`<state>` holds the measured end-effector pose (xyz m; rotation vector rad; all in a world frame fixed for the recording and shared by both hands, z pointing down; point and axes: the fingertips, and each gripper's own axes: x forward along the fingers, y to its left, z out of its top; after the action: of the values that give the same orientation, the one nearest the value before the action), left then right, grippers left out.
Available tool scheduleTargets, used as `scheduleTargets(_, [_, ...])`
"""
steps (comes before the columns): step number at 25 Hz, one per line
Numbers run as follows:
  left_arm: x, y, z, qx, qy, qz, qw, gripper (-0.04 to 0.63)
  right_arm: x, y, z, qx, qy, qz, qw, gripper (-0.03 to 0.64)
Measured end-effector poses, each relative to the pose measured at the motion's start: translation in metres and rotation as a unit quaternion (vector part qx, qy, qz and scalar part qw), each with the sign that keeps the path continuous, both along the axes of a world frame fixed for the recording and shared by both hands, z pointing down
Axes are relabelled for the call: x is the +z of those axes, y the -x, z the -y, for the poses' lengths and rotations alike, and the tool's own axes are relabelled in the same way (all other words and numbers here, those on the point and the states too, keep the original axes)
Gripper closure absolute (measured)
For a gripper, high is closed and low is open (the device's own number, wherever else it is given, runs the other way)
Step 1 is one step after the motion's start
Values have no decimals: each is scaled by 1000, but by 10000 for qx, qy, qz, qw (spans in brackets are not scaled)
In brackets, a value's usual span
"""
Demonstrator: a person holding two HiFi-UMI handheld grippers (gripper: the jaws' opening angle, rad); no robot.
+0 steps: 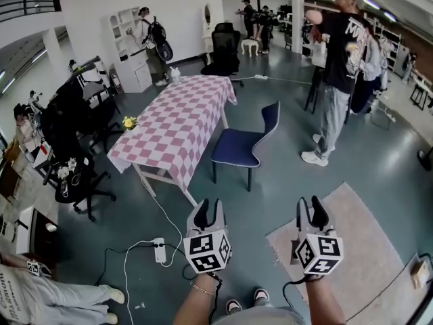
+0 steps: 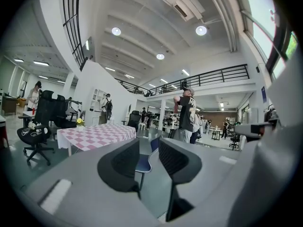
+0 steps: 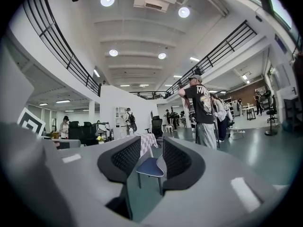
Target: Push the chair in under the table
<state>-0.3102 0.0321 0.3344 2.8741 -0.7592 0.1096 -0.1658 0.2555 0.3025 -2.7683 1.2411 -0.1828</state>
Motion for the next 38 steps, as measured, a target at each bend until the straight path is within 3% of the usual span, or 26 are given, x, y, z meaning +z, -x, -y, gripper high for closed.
scheduleTargets(9, [23,-32,-14,-17,-40,394,9992,468,22,-37,-16,-93,198,211,9995,489])
scheduleTargets(22, [20,-128,-32,-75,-167,536,9984,482,33,-136,-30,-265,265,387,9985,489])
scheduleTargets(27, [32,-170,-10,-65,-151,617,9980,482,47,-179,-12,-240,195,520,9982,489])
scheduleTargets(36, [44,-282,63,25,-101,624,9980,482,55,-284,41,-115,267,569,9980,489])
scheduleTargets(38, [42,-286,77,19,-109,578,9983,483,54,-290,52,-109,272,544,9981,489])
